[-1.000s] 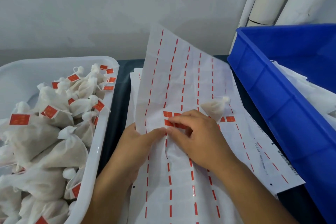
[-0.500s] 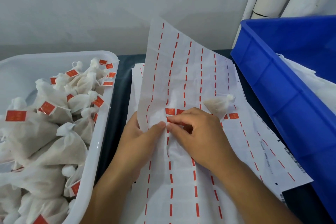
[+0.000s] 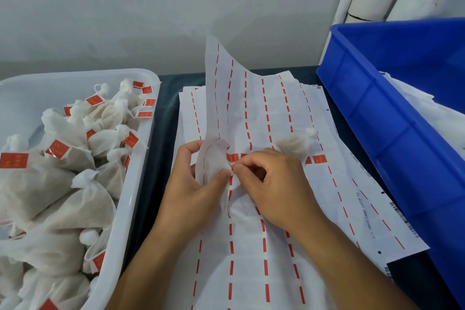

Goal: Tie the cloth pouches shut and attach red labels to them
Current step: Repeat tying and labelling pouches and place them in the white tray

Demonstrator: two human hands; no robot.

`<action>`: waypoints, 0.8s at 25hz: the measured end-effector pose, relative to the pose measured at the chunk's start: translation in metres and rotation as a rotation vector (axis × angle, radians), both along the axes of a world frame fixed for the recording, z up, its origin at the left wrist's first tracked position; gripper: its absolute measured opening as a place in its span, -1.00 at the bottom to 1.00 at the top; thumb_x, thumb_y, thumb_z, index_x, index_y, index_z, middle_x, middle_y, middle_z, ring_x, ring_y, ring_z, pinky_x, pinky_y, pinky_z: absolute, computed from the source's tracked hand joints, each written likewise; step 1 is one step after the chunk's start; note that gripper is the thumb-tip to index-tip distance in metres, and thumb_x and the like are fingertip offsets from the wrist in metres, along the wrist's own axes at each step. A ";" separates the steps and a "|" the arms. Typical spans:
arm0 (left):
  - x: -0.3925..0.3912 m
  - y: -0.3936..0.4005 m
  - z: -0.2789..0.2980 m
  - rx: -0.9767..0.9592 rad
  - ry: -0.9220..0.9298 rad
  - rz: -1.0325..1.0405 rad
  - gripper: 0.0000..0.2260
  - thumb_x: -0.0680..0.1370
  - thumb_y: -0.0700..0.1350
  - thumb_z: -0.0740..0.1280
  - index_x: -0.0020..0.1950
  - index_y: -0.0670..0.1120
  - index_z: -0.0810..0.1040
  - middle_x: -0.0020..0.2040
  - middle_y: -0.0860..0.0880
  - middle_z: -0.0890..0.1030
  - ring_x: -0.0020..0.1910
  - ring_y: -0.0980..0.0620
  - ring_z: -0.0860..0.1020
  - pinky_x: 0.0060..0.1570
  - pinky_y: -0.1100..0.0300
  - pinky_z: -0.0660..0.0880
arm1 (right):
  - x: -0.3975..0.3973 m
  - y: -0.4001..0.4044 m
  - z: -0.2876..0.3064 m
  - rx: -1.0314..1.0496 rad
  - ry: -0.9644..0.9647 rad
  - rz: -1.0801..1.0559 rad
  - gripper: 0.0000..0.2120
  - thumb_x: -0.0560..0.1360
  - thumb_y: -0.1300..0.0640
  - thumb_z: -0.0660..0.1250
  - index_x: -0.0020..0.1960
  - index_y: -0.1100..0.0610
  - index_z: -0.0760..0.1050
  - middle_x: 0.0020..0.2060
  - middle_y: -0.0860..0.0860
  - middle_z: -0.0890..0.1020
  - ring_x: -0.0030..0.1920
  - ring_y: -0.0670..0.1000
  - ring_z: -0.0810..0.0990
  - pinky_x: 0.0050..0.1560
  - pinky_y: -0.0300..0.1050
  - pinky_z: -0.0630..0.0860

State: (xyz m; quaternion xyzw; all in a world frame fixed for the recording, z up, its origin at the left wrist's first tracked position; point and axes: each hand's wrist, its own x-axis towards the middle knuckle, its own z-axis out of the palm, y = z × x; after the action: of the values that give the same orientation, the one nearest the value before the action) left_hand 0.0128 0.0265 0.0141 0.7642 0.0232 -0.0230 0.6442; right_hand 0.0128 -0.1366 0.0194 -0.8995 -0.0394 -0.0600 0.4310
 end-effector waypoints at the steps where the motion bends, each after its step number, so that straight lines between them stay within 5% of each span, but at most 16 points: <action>1: 0.000 0.000 0.000 0.005 0.006 0.010 -0.58 0.51 0.00 0.52 0.15 0.40 0.38 0.02 0.45 0.57 -0.04 0.43 0.60 -0.40 0.46 0.51 | 0.000 0.001 -0.001 0.011 0.005 -0.008 -0.85 0.61 -0.03 0.38 0.05 -0.01 0.68 -0.09 -0.15 0.68 -0.09 -0.18 0.60 -0.06 -0.49 0.48; 5: 0.000 -0.001 0.004 0.084 0.047 0.058 -0.53 0.50 0.04 0.52 0.07 0.49 0.30 -0.10 0.63 0.47 -0.16 0.56 0.54 -0.51 0.52 0.40 | 0.001 0.001 -0.004 0.114 0.055 -0.068 -0.88 0.62 -0.06 0.34 0.04 -0.05 0.62 -0.11 -0.21 0.63 -0.11 -0.18 0.62 -0.07 -0.51 0.51; 7: 0.000 0.000 0.005 0.183 0.049 0.105 -0.47 0.48 0.09 0.54 0.09 0.52 0.23 -0.12 0.69 0.41 -0.19 0.42 0.60 -0.54 0.54 0.37 | 0.003 0.001 -0.005 0.164 0.089 -0.084 -0.88 0.63 -0.06 0.32 0.04 -0.05 0.59 -0.12 -0.17 0.66 -0.11 -0.15 0.65 -0.08 -0.43 0.56; 8: 0.000 -0.001 0.005 0.240 0.038 0.124 -0.42 0.46 0.12 0.54 0.13 0.54 0.18 -0.11 0.70 0.39 -0.20 0.35 0.60 -0.50 0.54 0.40 | 0.003 0.001 -0.005 0.175 0.098 -0.090 -0.88 0.63 -0.07 0.31 0.04 -0.05 0.58 -0.12 -0.15 0.66 -0.11 -0.14 0.66 -0.07 -0.40 0.58; 10: -0.002 0.001 0.001 0.342 -0.013 0.148 -0.29 0.44 0.15 0.55 0.34 0.49 0.12 0.02 0.66 0.37 -0.06 0.39 0.50 -0.11 0.40 0.52 | 0.004 0.000 -0.004 0.184 0.113 -0.104 -0.88 0.64 -0.08 0.30 0.03 -0.07 0.56 -0.13 -0.15 0.66 -0.13 -0.12 0.66 -0.07 -0.35 0.62; 12: -0.005 0.004 -0.005 0.435 -0.078 0.191 -0.12 0.43 0.16 0.55 0.50 0.44 -0.02 0.30 0.52 0.31 0.18 0.35 0.39 0.19 0.19 0.38 | 0.003 -0.002 -0.001 0.237 0.136 -0.122 -0.89 0.64 -0.10 0.29 0.01 -0.10 0.54 -0.19 -0.16 0.65 -0.19 -0.12 0.67 -0.13 -0.29 0.65; 14: -0.007 0.005 -0.010 0.535 -0.112 0.228 -0.03 0.43 0.16 0.54 0.56 0.39 -0.12 0.49 0.23 0.31 0.33 0.21 0.36 0.25 0.11 0.30 | 0.003 -0.006 0.004 0.387 0.173 -0.131 -0.88 0.64 -0.09 0.29 0.01 -0.09 0.56 -0.25 -0.11 0.67 -0.26 -0.10 0.69 -0.26 -0.28 0.63; 20: -0.010 0.001 -0.005 0.887 -0.195 0.218 -0.08 0.44 0.11 0.55 0.59 0.26 0.00 0.56 0.07 0.14 0.52 -0.10 0.31 0.40 -0.03 0.31 | 0.007 -0.030 0.022 0.837 0.157 -0.184 -0.85 0.65 0.05 0.32 -0.01 0.02 0.65 -0.13 -0.04 0.76 -0.34 -0.04 0.69 -0.31 -0.28 0.58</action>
State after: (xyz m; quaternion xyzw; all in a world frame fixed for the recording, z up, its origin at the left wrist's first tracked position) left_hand 0.0032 0.0278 0.0087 0.9576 0.0503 0.1287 0.2530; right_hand 0.0203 -0.1663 0.0416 -0.6488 0.1015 -0.0405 0.7531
